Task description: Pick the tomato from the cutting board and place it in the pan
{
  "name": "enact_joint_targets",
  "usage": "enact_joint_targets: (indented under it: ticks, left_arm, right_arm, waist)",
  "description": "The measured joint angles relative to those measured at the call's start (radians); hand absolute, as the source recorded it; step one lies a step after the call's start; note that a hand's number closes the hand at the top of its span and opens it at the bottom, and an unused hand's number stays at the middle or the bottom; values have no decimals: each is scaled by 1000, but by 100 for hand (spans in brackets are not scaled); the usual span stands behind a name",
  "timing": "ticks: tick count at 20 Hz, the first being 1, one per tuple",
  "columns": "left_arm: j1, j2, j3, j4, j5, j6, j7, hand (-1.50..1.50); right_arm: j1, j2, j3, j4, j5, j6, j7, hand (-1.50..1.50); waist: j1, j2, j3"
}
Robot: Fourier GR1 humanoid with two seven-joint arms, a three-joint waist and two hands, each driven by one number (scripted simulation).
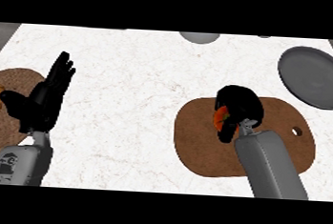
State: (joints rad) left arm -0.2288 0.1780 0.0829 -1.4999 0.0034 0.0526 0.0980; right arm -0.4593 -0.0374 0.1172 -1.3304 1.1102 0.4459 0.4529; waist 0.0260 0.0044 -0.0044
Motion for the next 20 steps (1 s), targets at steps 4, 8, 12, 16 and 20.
enact_joint_targets:
  ticks: [4,8,12,16,20]
  left_arm:
    - [-11,2,4,4,0,2,9,0]
    - [-13,1,12,21,0,4,-3,0]
    - [-8,0,14,20,-1,4,-3,0]
    - [2,1,17,18,-3,3,-10,0]
    - [13,1,20,11,-2,2,-17,0]
  right_arm:
    - [-93,23,17,-9,49,-173,143,150]
    - [-178,32,36,-34,69,-290,254,150]
    - [-244,23,-2,-25,105,-377,298,150]
    - [-271,-6,-87,-19,73,-463,273,150]
    - [-301,-69,-224,1,-27,-538,207,150]
  waist:
    - [1,-2,3]
    - [-7,-3,4]
    - [-14,-3,4]
    - [-18,-3,4]
    - [-18,-2,5]
